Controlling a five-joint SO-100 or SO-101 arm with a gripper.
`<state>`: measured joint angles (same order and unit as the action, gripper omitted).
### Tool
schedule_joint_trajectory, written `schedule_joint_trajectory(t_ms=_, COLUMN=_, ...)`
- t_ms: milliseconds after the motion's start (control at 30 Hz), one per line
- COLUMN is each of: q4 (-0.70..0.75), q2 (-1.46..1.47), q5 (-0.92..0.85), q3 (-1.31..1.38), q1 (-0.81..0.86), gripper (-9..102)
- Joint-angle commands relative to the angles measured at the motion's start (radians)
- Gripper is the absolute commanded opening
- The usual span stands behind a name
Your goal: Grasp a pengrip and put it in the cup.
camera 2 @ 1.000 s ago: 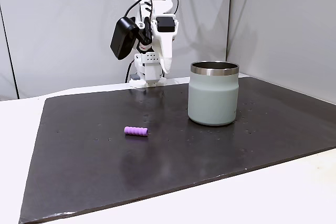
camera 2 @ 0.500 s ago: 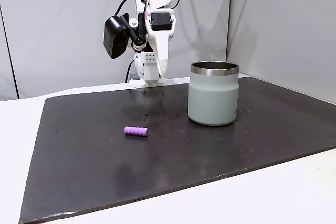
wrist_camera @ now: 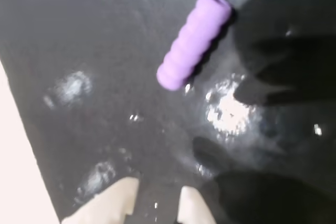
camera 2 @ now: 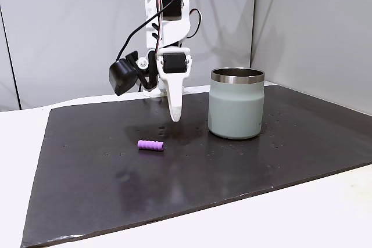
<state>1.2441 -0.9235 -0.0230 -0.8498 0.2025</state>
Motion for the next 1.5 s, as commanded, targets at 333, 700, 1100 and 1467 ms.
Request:
schedule_joint_trajectory(t_ms=333, q4=-0.005, q2=0.178, q5=-0.035, q3=0.239, q1=0.043, gripper=11)
schedule_joint_trajectory(t_ms=700, q4=0.064, q2=0.262, q5=0.002, q3=0.394, q1=0.091, gripper=20)
schedule_joint_trajectory(t_ms=1100, q4=0.08, q2=0.305, q5=0.018, q3=0.394, q1=0.135, gripper=20)
schedule_joint_trajectory(t_ms=1467, q4=0.081, q2=0.327, q5=0.04, q3=0.391, q1=0.161, gripper=11)
